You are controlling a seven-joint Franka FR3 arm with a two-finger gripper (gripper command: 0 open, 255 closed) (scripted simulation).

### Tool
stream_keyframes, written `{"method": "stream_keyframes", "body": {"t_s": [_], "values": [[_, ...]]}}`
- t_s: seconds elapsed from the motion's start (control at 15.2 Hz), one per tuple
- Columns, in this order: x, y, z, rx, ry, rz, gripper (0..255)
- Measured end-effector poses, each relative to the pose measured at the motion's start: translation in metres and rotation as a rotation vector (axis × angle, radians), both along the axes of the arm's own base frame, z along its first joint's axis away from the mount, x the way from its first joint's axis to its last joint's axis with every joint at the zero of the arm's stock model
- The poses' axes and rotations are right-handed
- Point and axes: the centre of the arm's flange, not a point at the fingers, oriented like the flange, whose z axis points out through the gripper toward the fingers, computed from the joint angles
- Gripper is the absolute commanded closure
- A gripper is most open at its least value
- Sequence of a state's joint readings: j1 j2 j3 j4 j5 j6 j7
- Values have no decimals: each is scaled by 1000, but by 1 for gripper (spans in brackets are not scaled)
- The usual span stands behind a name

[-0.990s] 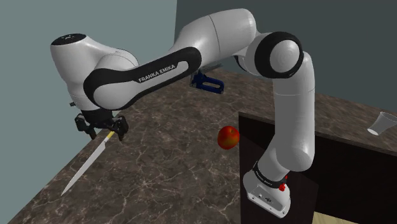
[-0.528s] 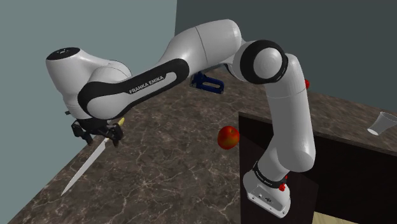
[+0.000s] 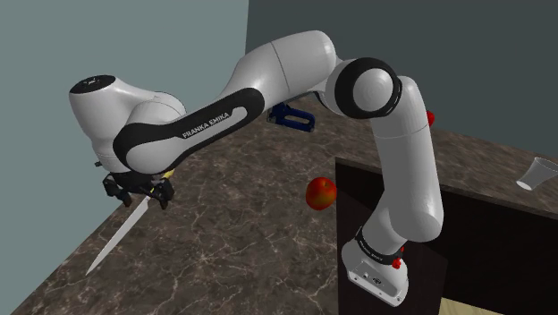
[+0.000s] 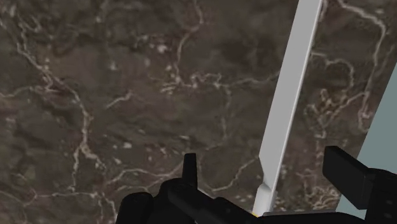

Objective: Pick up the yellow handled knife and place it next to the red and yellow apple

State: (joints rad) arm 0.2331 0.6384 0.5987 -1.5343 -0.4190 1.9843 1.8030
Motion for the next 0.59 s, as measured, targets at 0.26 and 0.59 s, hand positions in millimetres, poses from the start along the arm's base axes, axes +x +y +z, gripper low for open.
{"method": "stream_keyframes", "body": {"t_s": [0.26, 0.59], "values": [[0, 0, 0, 0, 0, 0, 255], [0, 0, 0, 0, 0, 0, 255]]}}
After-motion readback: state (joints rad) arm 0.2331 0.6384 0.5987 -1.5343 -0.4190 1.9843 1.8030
